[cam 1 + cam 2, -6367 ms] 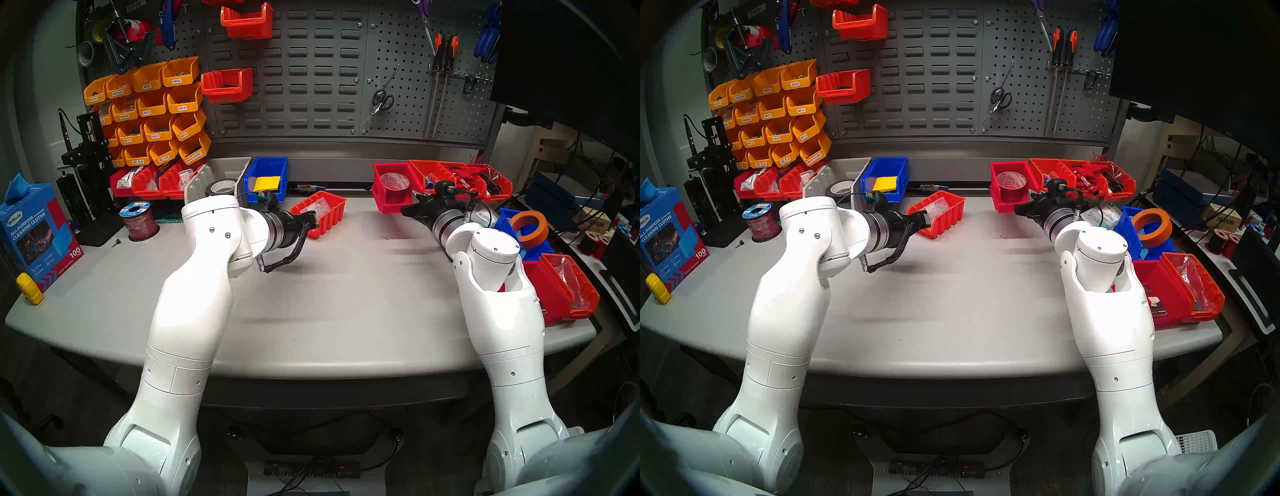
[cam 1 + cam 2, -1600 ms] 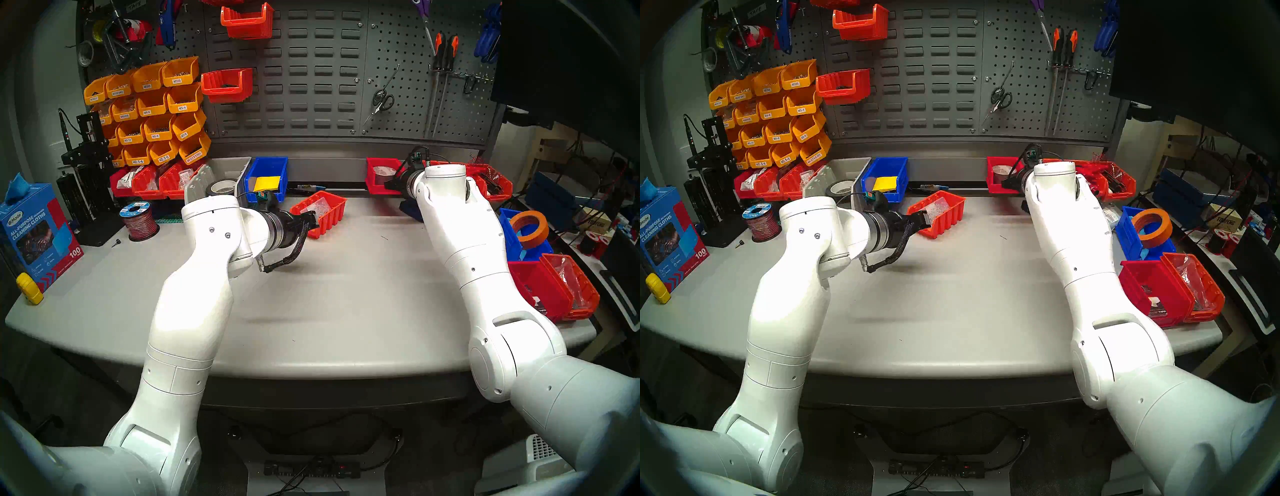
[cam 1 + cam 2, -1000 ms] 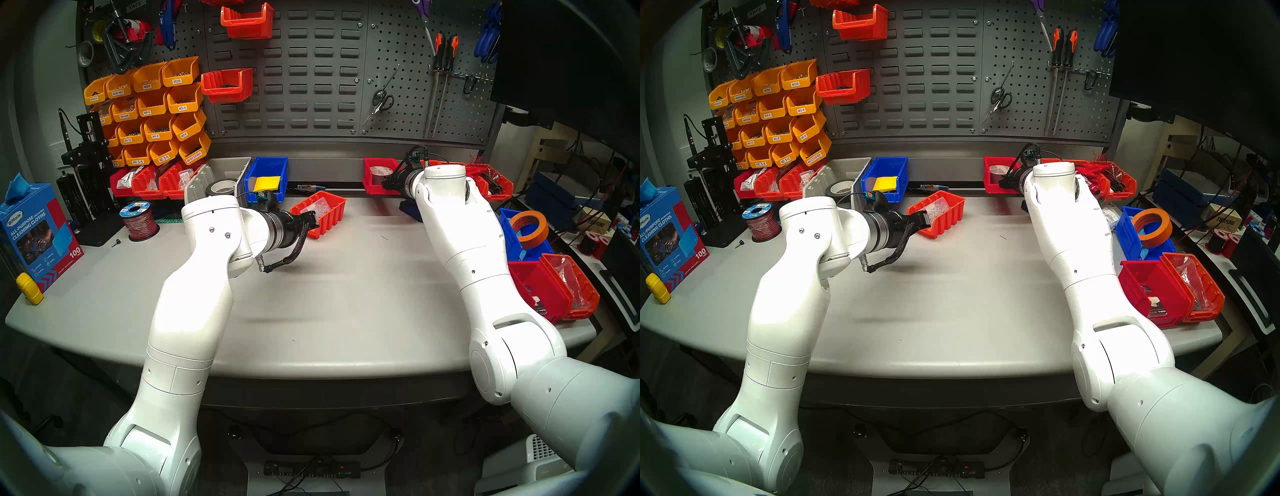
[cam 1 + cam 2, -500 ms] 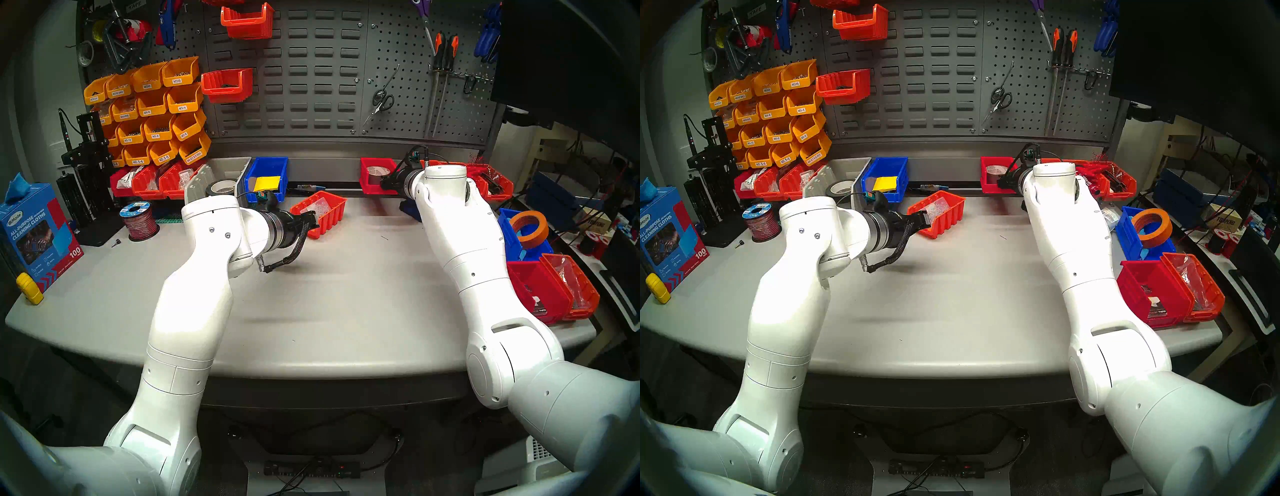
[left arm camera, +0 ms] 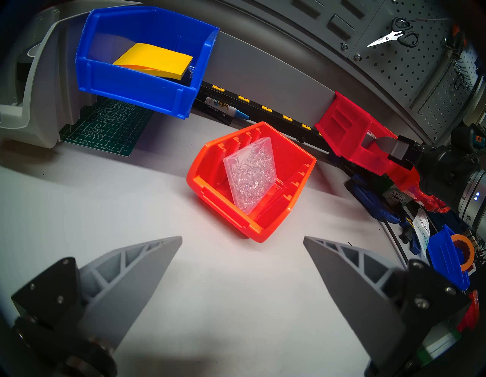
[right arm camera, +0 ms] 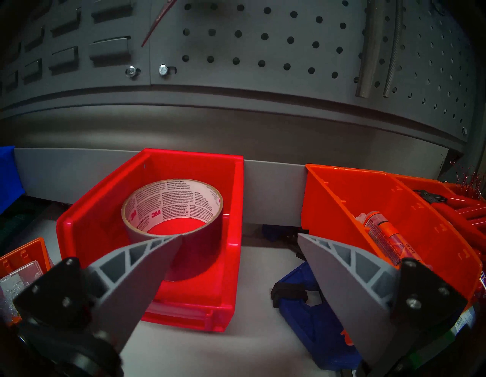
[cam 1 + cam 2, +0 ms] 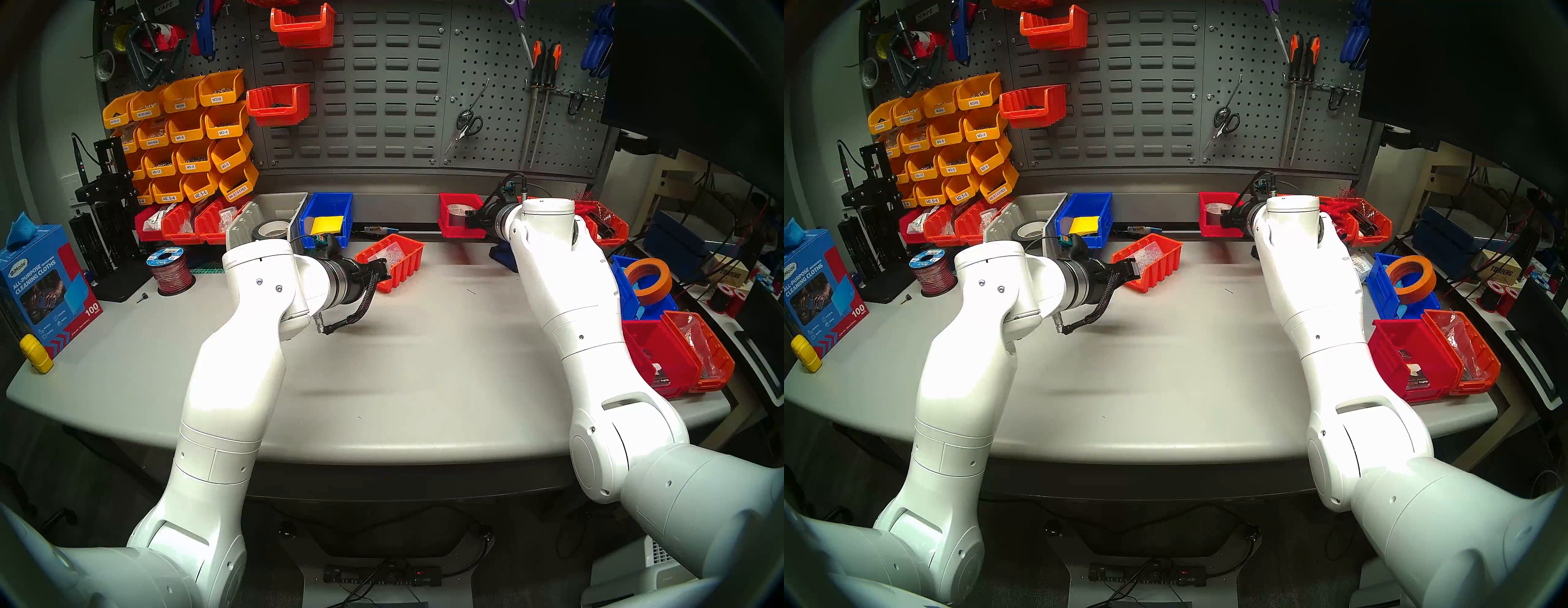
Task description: Hang all the unorganized tool boxes onto the wall
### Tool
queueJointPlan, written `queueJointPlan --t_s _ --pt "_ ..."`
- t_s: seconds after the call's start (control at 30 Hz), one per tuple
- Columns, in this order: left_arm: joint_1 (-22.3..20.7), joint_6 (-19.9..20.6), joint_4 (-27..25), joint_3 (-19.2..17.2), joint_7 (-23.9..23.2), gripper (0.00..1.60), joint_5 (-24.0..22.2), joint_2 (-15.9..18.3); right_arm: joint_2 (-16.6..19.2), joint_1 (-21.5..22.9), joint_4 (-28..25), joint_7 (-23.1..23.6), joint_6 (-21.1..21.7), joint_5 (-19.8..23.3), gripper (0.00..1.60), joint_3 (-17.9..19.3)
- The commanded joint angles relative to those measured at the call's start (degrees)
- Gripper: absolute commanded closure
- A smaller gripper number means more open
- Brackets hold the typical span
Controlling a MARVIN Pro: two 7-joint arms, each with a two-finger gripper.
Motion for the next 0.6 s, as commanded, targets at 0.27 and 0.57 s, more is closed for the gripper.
queueJointPlan --t_s 0.27,0.57 --pt "-0.6 -0.15 -0.55 -0.01 -0.04 0.0 0.08 0.03 0.95 1.46 -6.12 -2.08 -1.46 -0.6 0.0 2.31" --pt "-0.6 -0.15 -0.56 0.0 -0.04 0.0 0.09 0.04 1.39 -2.42 -12.7 -3.12 1.22 -0.16 0.0 4.29"
